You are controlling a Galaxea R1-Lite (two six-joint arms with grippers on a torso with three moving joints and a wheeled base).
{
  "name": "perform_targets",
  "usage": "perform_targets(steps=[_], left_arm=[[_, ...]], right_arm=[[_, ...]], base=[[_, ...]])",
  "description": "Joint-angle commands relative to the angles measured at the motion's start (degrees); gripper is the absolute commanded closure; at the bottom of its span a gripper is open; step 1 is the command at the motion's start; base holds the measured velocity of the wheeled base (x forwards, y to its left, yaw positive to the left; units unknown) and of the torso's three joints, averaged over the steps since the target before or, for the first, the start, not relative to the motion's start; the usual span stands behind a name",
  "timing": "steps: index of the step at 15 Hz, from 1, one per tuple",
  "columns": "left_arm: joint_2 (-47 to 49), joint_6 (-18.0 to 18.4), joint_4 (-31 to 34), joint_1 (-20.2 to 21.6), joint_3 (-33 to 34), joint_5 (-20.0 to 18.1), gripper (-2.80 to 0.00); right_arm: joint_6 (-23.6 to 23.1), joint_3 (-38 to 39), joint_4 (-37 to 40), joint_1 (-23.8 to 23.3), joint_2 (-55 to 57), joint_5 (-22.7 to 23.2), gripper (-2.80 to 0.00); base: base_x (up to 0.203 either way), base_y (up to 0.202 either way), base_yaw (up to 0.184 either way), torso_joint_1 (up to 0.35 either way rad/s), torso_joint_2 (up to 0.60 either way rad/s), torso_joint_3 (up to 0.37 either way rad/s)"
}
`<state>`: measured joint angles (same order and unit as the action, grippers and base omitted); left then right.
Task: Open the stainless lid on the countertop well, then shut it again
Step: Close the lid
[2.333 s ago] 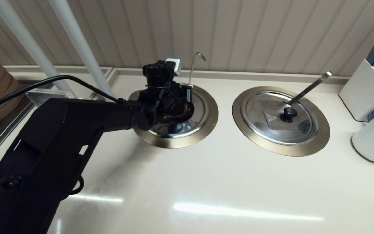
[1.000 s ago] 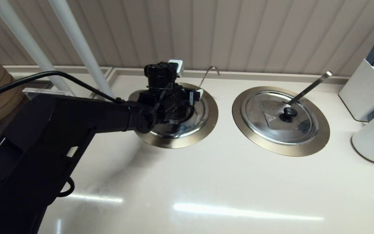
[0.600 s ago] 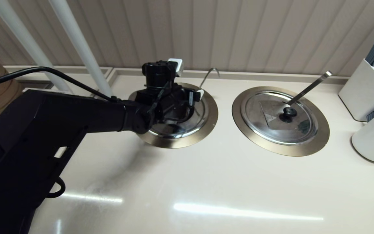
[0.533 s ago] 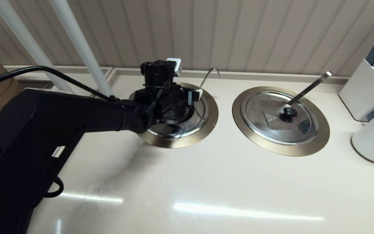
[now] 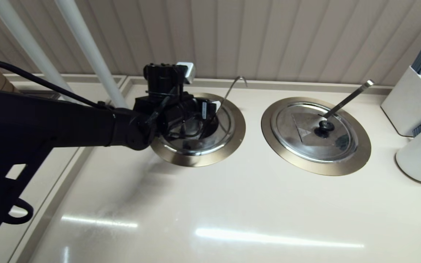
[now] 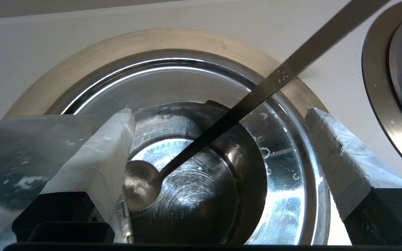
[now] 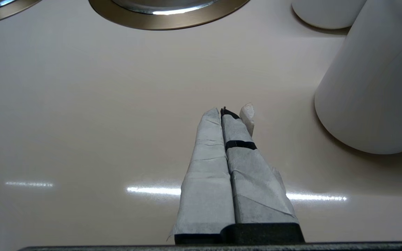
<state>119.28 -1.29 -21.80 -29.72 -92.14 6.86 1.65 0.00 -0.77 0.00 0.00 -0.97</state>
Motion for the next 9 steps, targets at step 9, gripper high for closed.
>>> perform_targets(steps=[9], left_arm=[[-23.2, -18.0, 7.6, 7.4, 16.3, 0.4, -2.8]], right_arm=[[0.0, 0.3, 0.0, 0.0, 0.0, 0.0, 0.0]], base=[[0.0, 0.0, 0.0, 0.0, 0.0, 0.0]])
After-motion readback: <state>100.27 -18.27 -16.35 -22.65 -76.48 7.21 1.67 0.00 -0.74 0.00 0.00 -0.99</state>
